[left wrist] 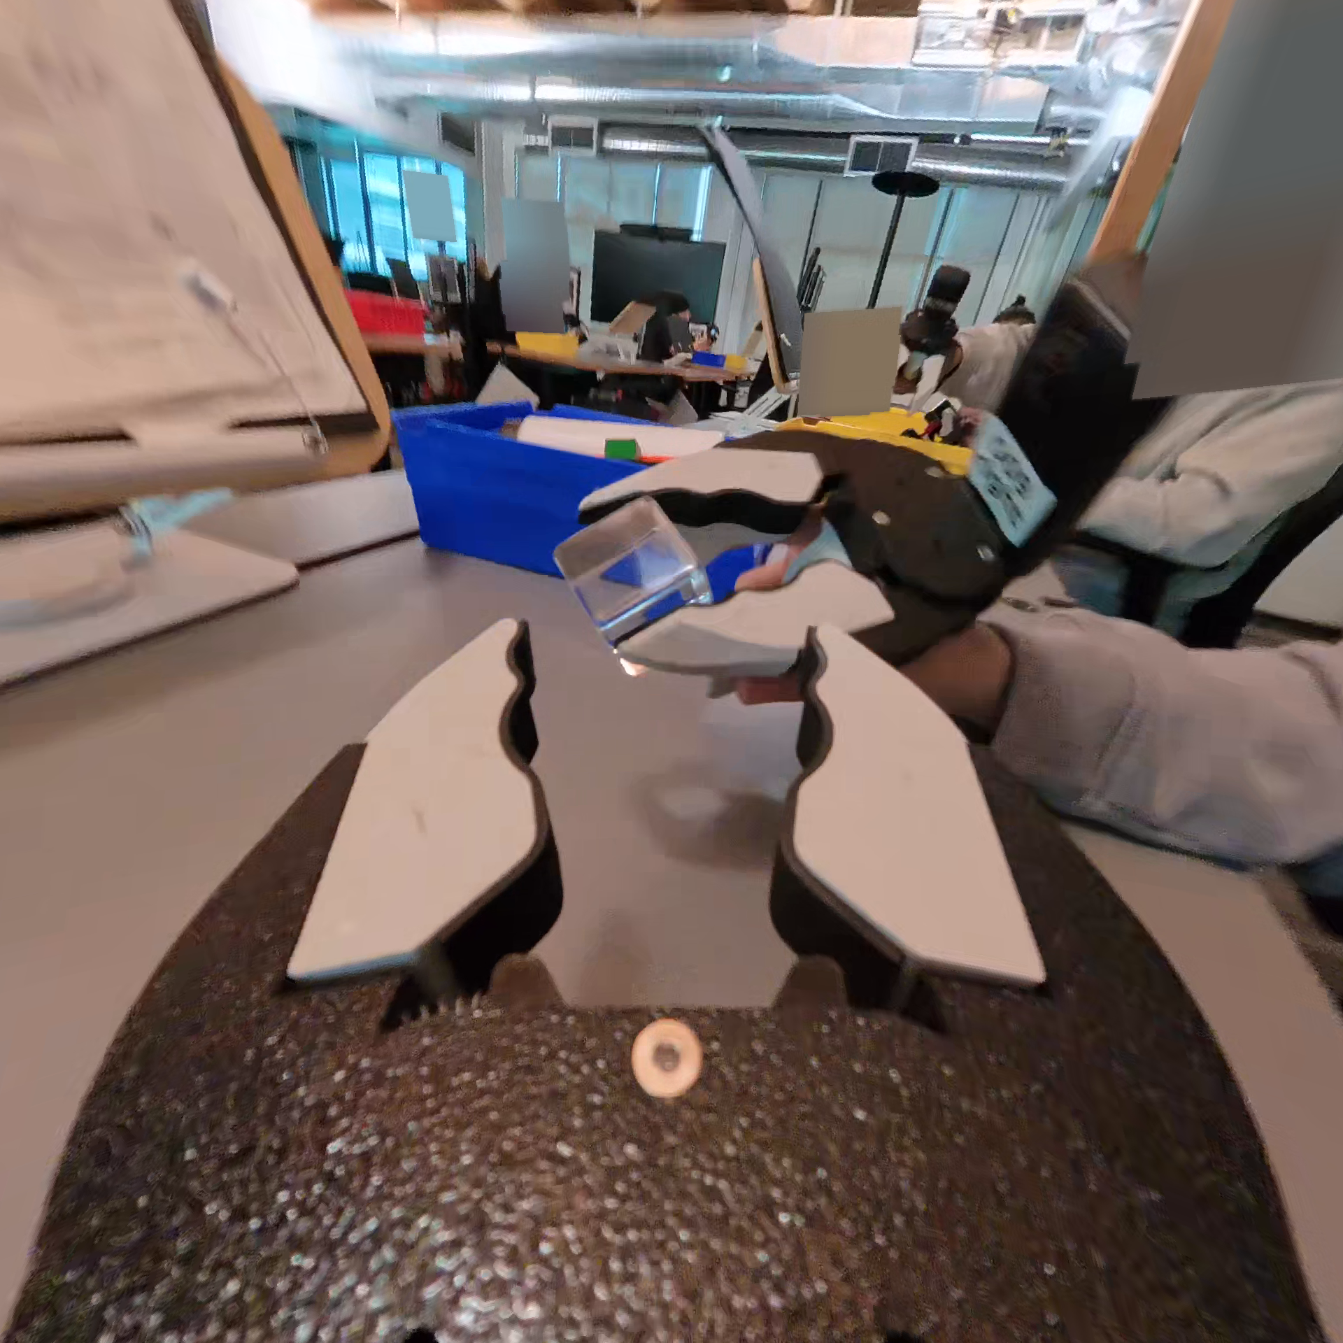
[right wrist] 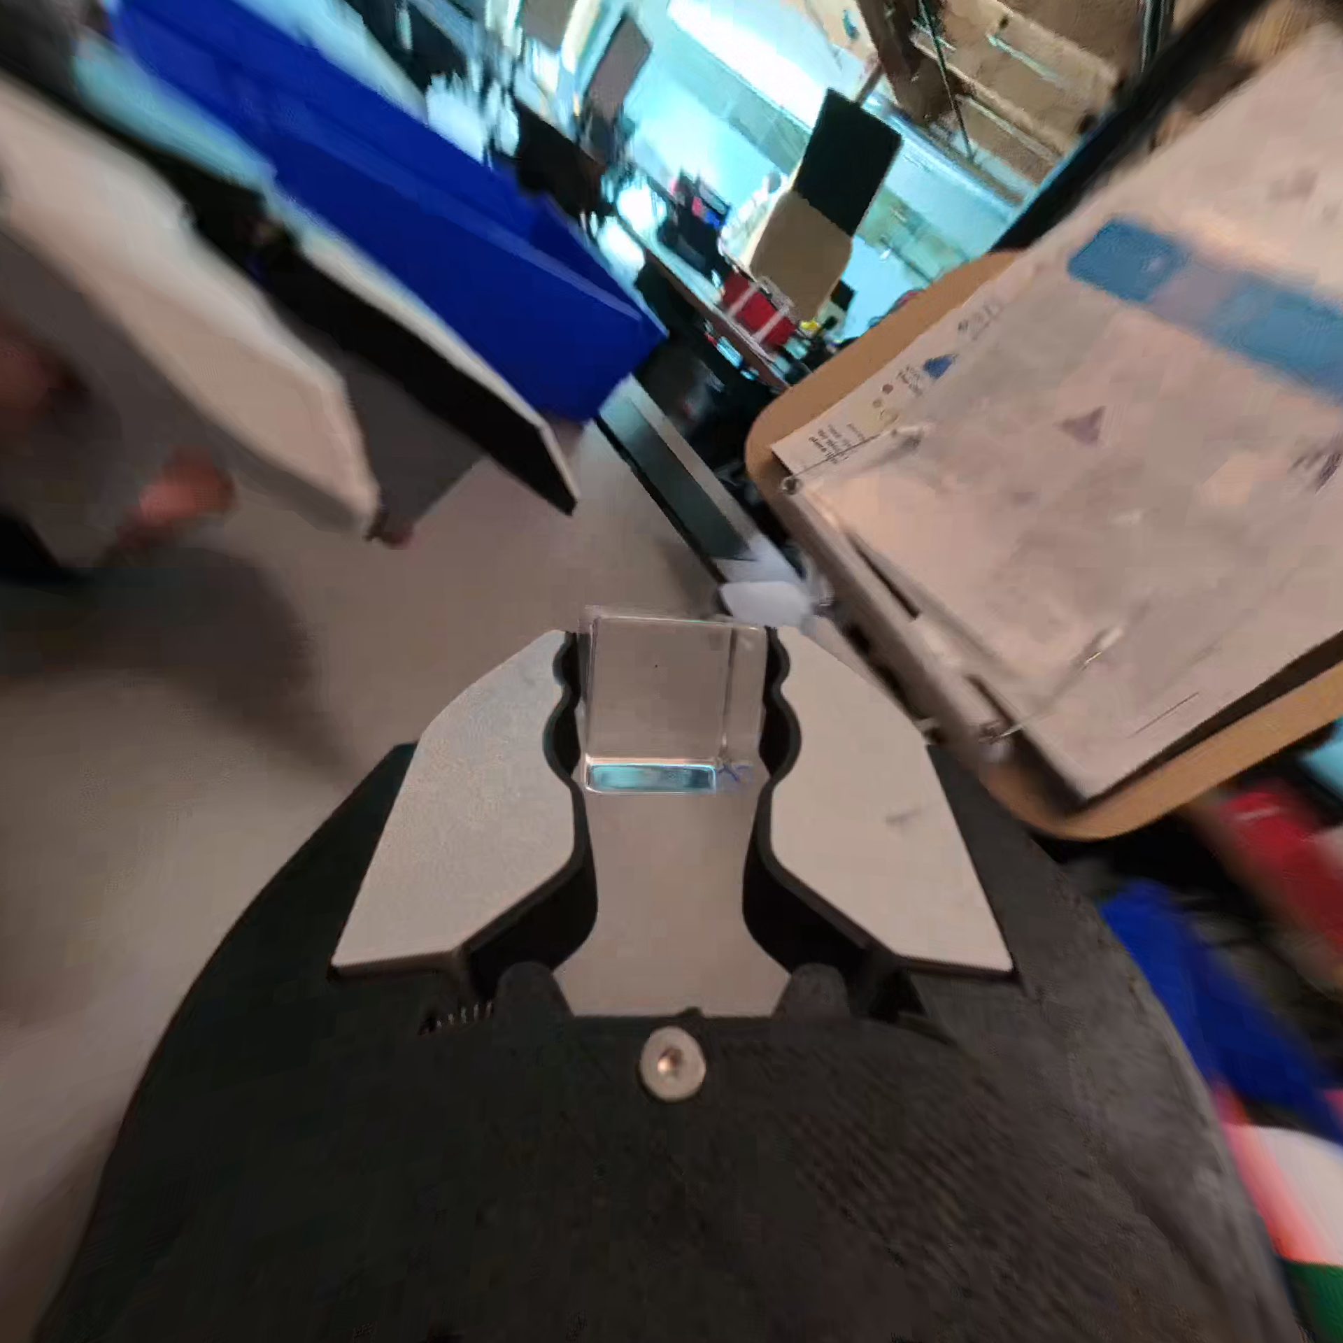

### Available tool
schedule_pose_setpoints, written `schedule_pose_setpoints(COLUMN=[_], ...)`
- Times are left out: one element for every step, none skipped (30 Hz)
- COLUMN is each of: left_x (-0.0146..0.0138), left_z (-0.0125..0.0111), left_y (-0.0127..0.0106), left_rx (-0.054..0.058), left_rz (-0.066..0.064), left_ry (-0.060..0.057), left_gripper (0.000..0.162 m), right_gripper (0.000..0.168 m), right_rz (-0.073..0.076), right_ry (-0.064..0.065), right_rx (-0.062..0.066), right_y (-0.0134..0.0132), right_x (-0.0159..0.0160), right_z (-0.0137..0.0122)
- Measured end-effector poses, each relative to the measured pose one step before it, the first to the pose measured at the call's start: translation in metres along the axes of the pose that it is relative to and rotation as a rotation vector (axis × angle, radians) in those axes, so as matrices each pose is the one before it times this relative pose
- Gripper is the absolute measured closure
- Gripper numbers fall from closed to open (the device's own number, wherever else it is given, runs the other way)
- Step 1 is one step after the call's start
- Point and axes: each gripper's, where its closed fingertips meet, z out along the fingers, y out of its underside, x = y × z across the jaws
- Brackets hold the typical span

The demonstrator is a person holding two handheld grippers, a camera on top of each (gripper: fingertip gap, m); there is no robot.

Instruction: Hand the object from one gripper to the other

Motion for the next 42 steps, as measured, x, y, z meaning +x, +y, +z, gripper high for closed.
schedule_pose_setpoints(left_x=[-0.00218, -0.00486, -0.00494, -0.00164, -0.00111, -0.00147, 0.00051, 0.00069, -0.00061, 0.00055, 0.00143, 0.00001, 0.00054, 0.00210, 0.00001, 0.00057, 0.00082, 0.00040, 0.00045, 0.00156, 0.00242, 0.00291, 0.00284, 0.00180, -0.00022, -0.00162, -0.00113, 0.00017, 0.00153, 0.00230, 0.00295, 0.00407, 0.00440, 0.00362, 0.00325, 0.00305, 0.00237, 0.00201, 0.00219, 0.00215, 0.00145, 0.00047], left_z=[0.00079, 0.00061, 0.00077, 0.00082, 0.00101, 0.00081, 0.00076, 0.00065, 0.00062, 0.00077, 0.00061, 0.00022, -0.00009, -0.00026, -0.00005, -0.00021, -0.00036, -0.00065, -0.00087, -0.00123, -0.00132, -0.00174, -0.00234, -0.00291, -0.00314, -0.00336, -0.00337, -0.00310, -0.00249, -0.00189, -0.00132, -0.00070, -0.00036, 0.00018, 0.00044, 0.00060, 0.00085, 0.00089, 0.00080, 0.00093, 0.00095, 0.00068], left_y=[0.00315, 0.00464, 0.00470, 0.00393, 0.00378, 0.00298, 0.00237, 0.00239, 0.00229, 0.00170, 0.00093, 0.00052, 0.00005, -0.00011, -0.00005, -0.00018, 0.00026, 0.00016, -0.00097, -0.00197, -0.00251, -0.00447, -0.00676, -0.00728, -0.00559, -0.00490, -0.00466, -0.00459, -0.00432, -0.00382, -0.00300, -0.00170, -0.00033, 0.00078, 0.00095, 0.00121, 0.00087, 0.00071, 0.00096, 0.00163, 0.00169, 0.00135], left_rx=[-0.0193, -0.0271, -0.0269, -0.0219, -0.0250, -0.0228, -0.0180, -0.0180, -0.0174, -0.0125, -0.0073, -0.0040, 0.0003, 0.0011, -0.0004, -0.0005, -0.0037, -0.0034, 0.0073, 0.0116, 0.0083, 0.0127, 0.0237, 0.0244, 0.0157, 0.0182, 0.0254, 0.0335, 0.0374, 0.0354, 0.0305, 0.0227, 0.0119, 0.0013, -0.0033, -0.0087, -0.0091, -0.0077, -0.0082, -0.0129, -0.0134, -0.0110], left_rz=[-0.0398, -0.0280, -0.0224, -0.0180, -0.0186, -0.0186, -0.0115, -0.0077, -0.0064, -0.0003, 0.0048, 0.0051, 0.0068, 0.0103, 0.0077, 0.0092, 0.0058, -0.0021, -0.0025, 0.0061, 0.0115, 0.0191, 0.0278, 0.0380, 0.0482, 0.0493, 0.0414, 0.0302, 0.0191, 0.0164, 0.0287, 0.0491, 0.0636, 0.0644, 0.0538, 0.0356, 0.0276, 0.0352, 0.0433, 0.0390, 0.0324, 0.0294], left_ry=[-0.0006, -0.0237, -0.0268, -0.0032, 0.0005, -0.0043, 0.0085, 0.0081, -0.0037, 0.0032, 0.0073, -0.0042, -0.0010, 0.0100, -0.0035, 0.0057, 0.0130, 0.0139, 0.0115, 0.0119, 0.0099, 0.0061, 0.0005, -0.0069, -0.0167, -0.0199, -0.0101, 0.0045, 0.0154, 0.0187, 0.0198, 0.0240, 0.0215, 0.0114, 0.0094, 0.0107, 0.0074, 0.0033, 0.0038, 0.0032, -0.0010, -0.0064], left_gripper=[0.092, 0.097, 0.094, 0.093, 0.096, 0.097, 0.096, 0.098, 0.098, 0.098, 0.100, 0.103, 0.112, 0.120, 0.120, 0.120, 0.120, 0.120, 0.121, 0.121, 0.121, 0.121, 0.121, 0.121, 0.121, 0.121, 0.121, 0.121, 0.121, 0.121, 0.121, 0.121, 0.121, 0.121, 0.121, 0.121, 0.121, 0.121, 0.121, 0.121, 0.121, 0.121], right_gripper=[0.120, 0.120, 0.120, 0.120, 0.120, 0.120, 0.120, 0.120, 0.120, 0.120, 0.120, 0.120, 0.120, 0.120, 0.120, 0.120, 0.120, 0.121, 0.121, 0.122, 0.123, 0.122, 0.119, 0.113, 0.108, 0.103, 0.097, 0.093, 0.091, 0.088, 0.089, 0.091, 0.094, 0.096, 0.099, 0.102, 0.105, 0.108, 0.112, 0.113, 0.114, 0.114], right_rz=[-0.1625, -0.1513, -0.1361, -0.1111, -0.0732, -0.0380, -0.0188, -0.0123, -0.0165, -0.0226, -0.0235, -0.0168, -0.0110, -0.0107, -0.0133, -0.0089, 0.0113, 0.0355, 0.0449, 0.0525, 0.0779, 0.1048, 0.1266, 0.1541, 0.1732, 0.1788, 0.1783, 0.1778, 0.1674, 0.1541, 0.1388, 0.1237, 0.1172, 0.0994, 0.0702, 0.0424, 0.0229, 0.0128, 0.0120, 0.0148, 0.0019, -0.0063], right_ry=[0.0176, 0.0012, -0.0001, 0.0056, 0.0026, 0.0006, 0.0029, 0.0038, 0.0061, 0.0071, 0.0036, 0.0001, 0.0033, -0.0007, 0.0050, 0.0069, -0.0019, -0.0042, 0.0032, -0.0010, -0.0090, -0.0006, -0.0035, -0.0252, -0.0344, -0.0355, -0.0572, -0.0650, -0.0703, -0.0875, -0.1010, -0.0940, -0.0955, -0.0702, -0.0321, -0.0208, -0.0108, -0.0019, -0.0055, -0.0039, 0.0043, 0.0022], right_rx=[-0.0424, -0.0375, -0.0242, -0.0140, -0.0088, -0.0003, 0.0087, 0.0070, 0.0014, 0.0016, 0.0041, 0.0021, 0.0022, -0.0033, -0.0038, 0.0065, 0.0134, 0.0148, 0.0184, 0.0234, 0.0226, 0.0355, 0.0581, 0.0734, 0.0716, 0.0573, 0.0514, 0.0347, 0.0237, 0.0192, 0.0174, 0.0170, 0.0315, 0.0329, 0.0200, 0.0000, -0.0121, -0.0116, -0.0155, -0.0111, 0.0018, 0.0058], right_y=[0.00190, 0.00130, -0.00043, -0.00185, -0.00266, -0.00327, -0.00371, -0.00280, -0.00181, -0.00174, -0.00210, -0.00209, -0.00195, -0.00068, 0.00016, -0.00054, -0.00103, -0.00111, -0.00160, -0.00168, -0.00101, -0.00240, -0.00495, -0.00679, -0.00655, -0.00424, -0.00377, -0.00140, -0.00001, 0.00063, 0.00069, 0.00068, -0.00154, -0.00198, -0.00034, 0.00213, 0.00309, 0.00267, 0.00329, 0.00246, 0.00034, -0.00001], right_x=[-0.00497, -0.00763, -0.00799, -0.00612, -0.00437, -0.00247, -0.00063, 0.00042, 0.00108, 0.00104, 0.00035, -0.00008, 0.00022, -0.00024, 0.00056, 0.00057, -0.00017, -0.00022, 0.00130, 0.00156, 0.00203, 0.00502, 0.00555, 0.00396, 0.00356, 0.00375, 0.00137, 0.00041, -0.00059, -0.00431, -0.00753, -0.00779, -0.00907, -0.00614, -0.00169, -0.00072, 0.00033, 0.00127, 0.00040, 0.00050, 0.00161, 0.00071], right_z=[0.00142, 0.00190, 0.00201, 0.00163, 0.00143, 0.00087, 0.00018, -0.00025, -0.00077, -0.00109, -0.00109, -0.00072, -0.00038, -0.00006, -0.00028, -0.00077, -0.00065, -0.00047, -0.00067, -0.00102, -0.00139, -0.00226, -0.00291, -0.00292, -0.00282, -0.00223, -0.00146, -0.00118, -0.00066, -0.00047, 0.00002, 0.00082, 0.00123, 0.00144, 0.00129, 0.00079, 0.00044, 0.00016, 0.00019, 0.00051, 0.00033, -0.00016])
